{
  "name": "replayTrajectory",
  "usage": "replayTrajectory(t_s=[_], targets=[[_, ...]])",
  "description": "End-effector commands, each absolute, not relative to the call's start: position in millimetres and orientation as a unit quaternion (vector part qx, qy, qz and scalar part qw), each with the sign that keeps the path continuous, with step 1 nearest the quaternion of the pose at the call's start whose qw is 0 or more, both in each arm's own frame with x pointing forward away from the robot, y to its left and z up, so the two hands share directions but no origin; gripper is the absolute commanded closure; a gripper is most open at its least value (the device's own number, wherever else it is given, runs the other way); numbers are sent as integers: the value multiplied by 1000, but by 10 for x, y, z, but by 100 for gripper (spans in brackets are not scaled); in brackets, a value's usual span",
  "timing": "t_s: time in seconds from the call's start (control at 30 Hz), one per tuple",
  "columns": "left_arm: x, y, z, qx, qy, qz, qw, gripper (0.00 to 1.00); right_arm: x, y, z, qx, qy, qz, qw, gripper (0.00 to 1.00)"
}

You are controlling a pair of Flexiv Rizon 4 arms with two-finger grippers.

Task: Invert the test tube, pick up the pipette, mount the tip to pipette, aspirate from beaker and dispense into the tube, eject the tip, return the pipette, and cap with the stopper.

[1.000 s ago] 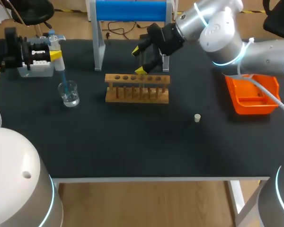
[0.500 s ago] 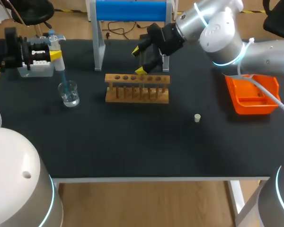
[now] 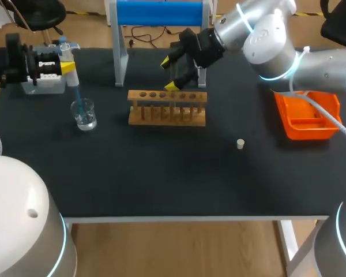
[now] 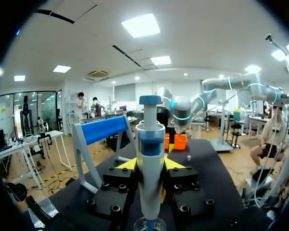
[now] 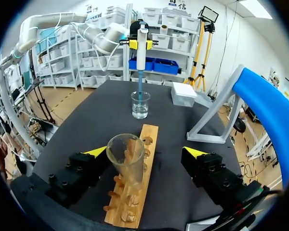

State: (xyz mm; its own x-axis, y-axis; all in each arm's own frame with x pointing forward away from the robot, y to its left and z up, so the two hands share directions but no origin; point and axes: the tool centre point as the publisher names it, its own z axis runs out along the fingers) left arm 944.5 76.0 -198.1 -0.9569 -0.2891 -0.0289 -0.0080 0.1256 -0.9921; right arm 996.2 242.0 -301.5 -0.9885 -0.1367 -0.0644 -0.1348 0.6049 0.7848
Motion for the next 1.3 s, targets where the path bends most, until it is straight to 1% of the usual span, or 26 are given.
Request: replayTrajectory(t_s=[0.03, 0.7, 1.3], targets=[[9443, 755, -1978, -101, 743, -653, 108, 100, 9962, 2411, -3003, 76, -896, -437, 2, 0], [9357, 657, -1678, -98, 746, -646, 126, 100, 9962, 2411, -3003, 76, -896, -437, 2, 0], [9328, 630, -1088, -80, 755, -631, 163, 100, 9962, 2411, -3003, 76, -896, -437, 2, 0]])
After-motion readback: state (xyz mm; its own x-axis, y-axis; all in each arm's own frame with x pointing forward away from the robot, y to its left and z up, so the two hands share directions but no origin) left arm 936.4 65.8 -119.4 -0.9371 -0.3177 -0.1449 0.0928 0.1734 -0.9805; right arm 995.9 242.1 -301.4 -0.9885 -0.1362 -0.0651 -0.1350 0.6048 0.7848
